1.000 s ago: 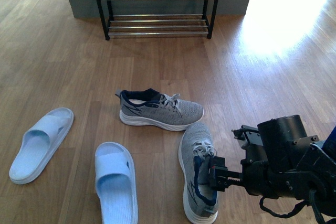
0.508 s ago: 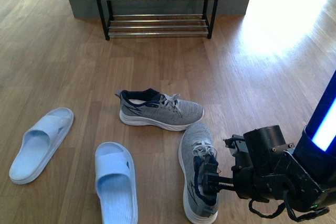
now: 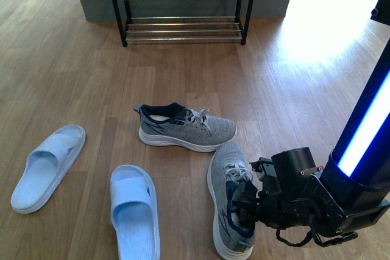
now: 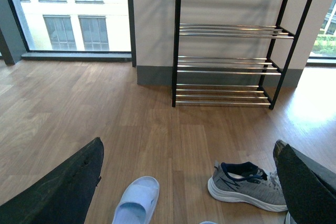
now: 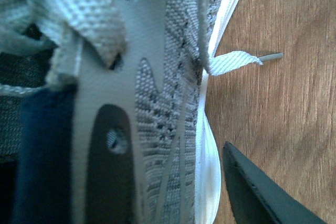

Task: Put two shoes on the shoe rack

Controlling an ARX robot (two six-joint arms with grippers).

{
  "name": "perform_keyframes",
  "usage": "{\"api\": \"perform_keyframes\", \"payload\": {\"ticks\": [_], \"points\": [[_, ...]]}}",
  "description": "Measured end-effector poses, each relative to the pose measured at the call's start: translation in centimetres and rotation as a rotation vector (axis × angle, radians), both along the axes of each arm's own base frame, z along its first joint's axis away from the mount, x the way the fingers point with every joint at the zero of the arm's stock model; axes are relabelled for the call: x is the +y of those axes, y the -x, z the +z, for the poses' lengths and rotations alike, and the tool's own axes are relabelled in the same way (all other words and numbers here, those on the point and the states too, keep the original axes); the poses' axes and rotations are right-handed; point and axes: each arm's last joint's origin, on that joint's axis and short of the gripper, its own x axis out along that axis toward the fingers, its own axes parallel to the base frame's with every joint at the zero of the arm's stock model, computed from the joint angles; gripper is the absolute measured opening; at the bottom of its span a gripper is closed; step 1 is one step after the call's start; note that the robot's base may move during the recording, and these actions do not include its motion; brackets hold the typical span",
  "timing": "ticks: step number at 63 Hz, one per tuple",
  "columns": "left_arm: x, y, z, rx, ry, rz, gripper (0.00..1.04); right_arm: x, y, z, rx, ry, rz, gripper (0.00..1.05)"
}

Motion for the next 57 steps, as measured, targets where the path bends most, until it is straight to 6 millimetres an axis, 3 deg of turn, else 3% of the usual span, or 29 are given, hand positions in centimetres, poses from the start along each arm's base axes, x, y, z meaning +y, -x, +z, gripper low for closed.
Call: {"api": "perform_keyframes", "payload": {"ticks": [6, 9, 17, 24, 36, 44, 47, 54, 57], "points": [[0.0, 0.0, 0.0, 0.000, 0.000, 0.000, 0.95, -0.1, 0.4, 0.4, -0.008, 0.010, -0.006, 0.09], [0.0, 0.0, 0.0, 0.000, 0.000, 0.000, 0.95, -0.3, 0.9, 0.6, -0.005, 0.015, -0.011, 0.03], [0.0, 0.0, 0.0, 0.000, 0.000, 0.000, 0.95, -0.6, 1.9, 1.5, -0.007, 0.022, -0.020, 0.02], [0.0, 0.0, 0.0, 0.000, 0.000, 0.000, 0.95, -1.3, 2.7, 3.6, -0.041, 0.031, -0.041, 0.02], [0.0, 0.0, 0.0, 0.000, 0.000, 0.000, 0.95, -4.9, 3.8, 11.7, -0.199, 0.057, -0.128, 0.02], [0.0, 0.0, 0.0, 0.000, 0.000, 0.000, 0.95, -8.1, 6.0, 18.2, -0.285, 0.092, -0.203, 0.02], [0.0, 0.0, 0.0, 0.000, 0.000, 0.000, 0.95, -8.7, 6.7, 20.0, -0.310, 0.100, -0.218, 0.02], [0.0, 0.0, 0.0, 0.000, 0.000, 0.000, 0.95, -10.0, 8.8, 26.6, -0.437, 0.135, -0.224, 0.02], [0.0, 0.0, 0.0, 0.000, 0.000, 0.000, 0.95, -10.1, 9.2, 28.0, -0.471, 0.141, -0.221, 0.02]]}}
